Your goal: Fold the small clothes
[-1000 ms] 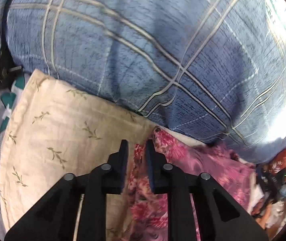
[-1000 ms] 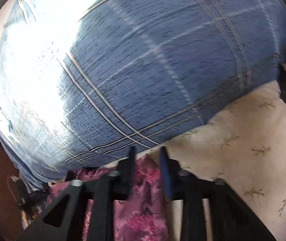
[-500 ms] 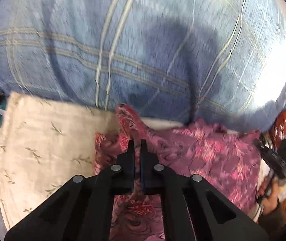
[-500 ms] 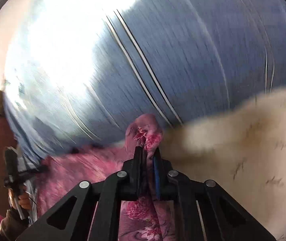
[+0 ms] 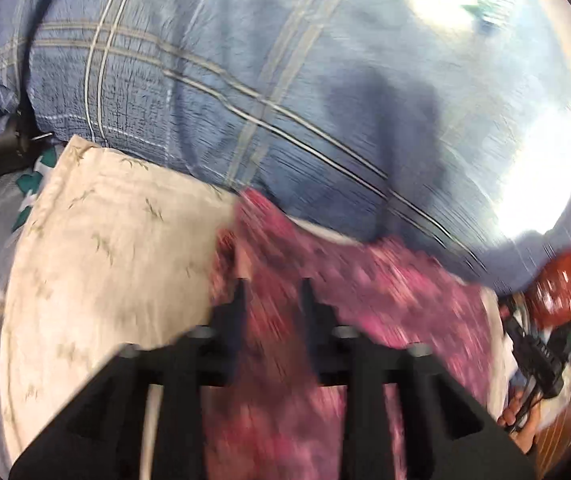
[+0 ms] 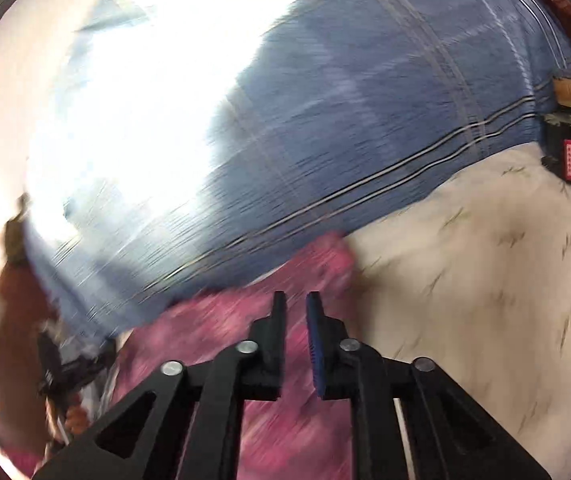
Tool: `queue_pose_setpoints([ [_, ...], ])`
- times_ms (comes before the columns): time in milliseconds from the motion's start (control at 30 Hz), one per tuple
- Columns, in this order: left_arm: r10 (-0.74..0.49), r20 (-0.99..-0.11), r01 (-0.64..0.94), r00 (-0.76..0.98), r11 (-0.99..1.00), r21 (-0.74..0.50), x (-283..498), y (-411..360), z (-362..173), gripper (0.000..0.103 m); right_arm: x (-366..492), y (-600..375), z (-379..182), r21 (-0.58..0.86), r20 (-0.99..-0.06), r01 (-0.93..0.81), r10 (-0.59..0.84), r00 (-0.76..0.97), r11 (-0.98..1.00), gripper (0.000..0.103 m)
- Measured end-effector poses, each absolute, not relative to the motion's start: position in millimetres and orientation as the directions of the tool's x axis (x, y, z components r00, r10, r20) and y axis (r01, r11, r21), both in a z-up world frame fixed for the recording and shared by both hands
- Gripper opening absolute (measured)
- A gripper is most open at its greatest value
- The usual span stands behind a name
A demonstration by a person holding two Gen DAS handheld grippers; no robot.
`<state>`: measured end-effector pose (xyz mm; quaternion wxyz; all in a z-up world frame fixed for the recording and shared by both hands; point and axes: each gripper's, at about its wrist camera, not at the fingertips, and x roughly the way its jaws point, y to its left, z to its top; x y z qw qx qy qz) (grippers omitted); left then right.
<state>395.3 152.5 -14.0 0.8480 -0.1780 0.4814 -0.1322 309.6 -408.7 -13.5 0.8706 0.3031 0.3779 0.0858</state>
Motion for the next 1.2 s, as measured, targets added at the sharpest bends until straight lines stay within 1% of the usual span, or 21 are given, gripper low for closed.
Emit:
queue_pose_setpoints([
  [33, -0.405, -0.761, 0.073, 0.507, 0.900, -0.431, 380, 150, -13, 0.050, 295, -402, -12, 0.577, -0.601, 0.038, 0.394, 0.695, 0.816, 0.031],
  [67, -0.417, -0.757, 0.095, 0.502, 0.897, -0.431, 362, 151, -14, 0.050, 283, -391, -15, 0.556, -0.608, 0.014, 0.395, 0.689, 0.831, 0.036],
  [133, -0.400, -0.794, 0.103, 0.457, 0.911, -0.399, 346, 144, -32, 0.050, 275, -362, -38, 0.483, -0.678, 0.001, 0.374, 0.633, 0.876, 0.036],
  [200, -0.334, -0.847, 0.081, 0.413, 0.940, -0.331, 345, 128, -58, 0.044, 267, -344, -62, 0.382, -0.755, 0.018, 0.301, 0.583, 0.924, 0.031],
  [267, -0.275, -0.853, 0.089, 0.443, 0.961, -0.263, 335, 127, -49, 0.040, 264, -333, -52, 0.291, -0.770, 0.009, 0.228, 0.596, 0.957, 0.031],
  [300, -0.284, -0.857, 0.074, 0.429, 0.957, -0.280, 330, 130, -40, 0.040, 260, -330, -44, 0.278, -0.785, 0.020, 0.215, 0.581, 0.960, 0.033],
  [400, -0.437, -0.785, 0.063, 0.440, 0.886, -0.459, 302, 155, -14, 0.041, 227, -329, -25, 0.381, -0.729, 0.014, 0.291, 0.619, 0.924, 0.035],
  [433, -0.455, -0.765, 0.056, 0.456, 0.872, -0.485, 290, 157, -8, 0.043, 217, -333, -22, 0.403, -0.718, 0.022, 0.301, 0.627, 0.915, 0.043],
  [467, -0.479, -0.744, 0.064, 0.466, 0.857, -0.511, 276, 160, -3, 0.049, 206, -332, -17, 0.439, -0.705, 0.040, 0.316, 0.635, 0.898, 0.054],
  [500, -0.490, -0.737, 0.060, 0.466, 0.849, -0.525, 264, 162, -3, 0.057, 196, -335, -21, 0.478, -0.695, 0.063, 0.333, 0.637, 0.876, 0.058],
  [600, -0.574, -0.703, 0.048, 0.420, 0.787, -0.615, 240, 176, -21, 0.066, 166, -347, -48, 0.617, -0.671, 0.163, 0.406, 0.621, 0.770, 0.059],
  [700, -0.629, -0.701, -0.003, 0.335, 0.743, -0.669, 235, 169, -49, 0.066, 170, -356, -57, 0.667, -0.667, 0.250, 0.414, 0.619, 0.702, 0.059],
  [800, -0.660, -0.669, -0.105, 0.342, 0.680, -0.725, 246, 177, -66, 0.065, 172, -368, -62, 0.741, -0.594, 0.291, 0.391, 0.703, 0.605, 0.057],
  [833, -0.654, -0.655, -0.126, 0.378, 0.665, -0.736, 249, 183, -63, 0.058, 178, -371, -63, 0.766, -0.565, 0.275, 0.404, 0.720, 0.582, 0.042],
  [867, -0.638, -0.651, -0.132, 0.411, 0.665, -0.735, 254, 188, -57, 0.019, 183, -371, -62, 0.776, -0.551, 0.255, 0.423, 0.720, 0.577, 0.007],
  [900, -0.626, -0.661, -0.145, 0.414, 0.671, -0.727, 260, 192, -52, 0.004, 187, -373, -56, 0.774, -0.549, 0.240, 0.431, 0.717, 0.586, 0.005],
  [967, -0.628, -0.649, -0.169, 0.429, 0.650, -0.741, 259, 201, -44, 0.003, 181, -378, -35, 0.792, -0.485, 0.174, 0.430, 0.762, 0.585, 0.005],
  [1033, -0.572, -0.687, -0.155, 0.449, 0.707, -0.690, 252, 204, -35, 0.003, 176, -380, -15, 0.753, -0.482, 0.131, 0.405, 0.777, 0.645, 0.005],
  [1100, -0.555, -0.718, -0.181, 0.421, 0.724, -0.666, 246, 204, -49, 0.003, 177, -381, -22, 0.706, -0.537, 0.152, 0.384, 0.751, 0.692, 0.005],
  [1133, -0.554, -0.740, -0.218, 0.380, 0.724, -0.654, 245, 205, -63, 0.003, 182, -380, -38, 0.656, -0.614, 0.201, 0.358, 0.703, 0.728, 0.005],
  [1200, -0.591, -0.715, -0.239, 0.373, 0.683, -0.690, 240, 215, -76, 0.003, 186, -378, -66, 0.636, -0.683, 0.252, 0.381, 0.623, 0.729, 0.005],
])
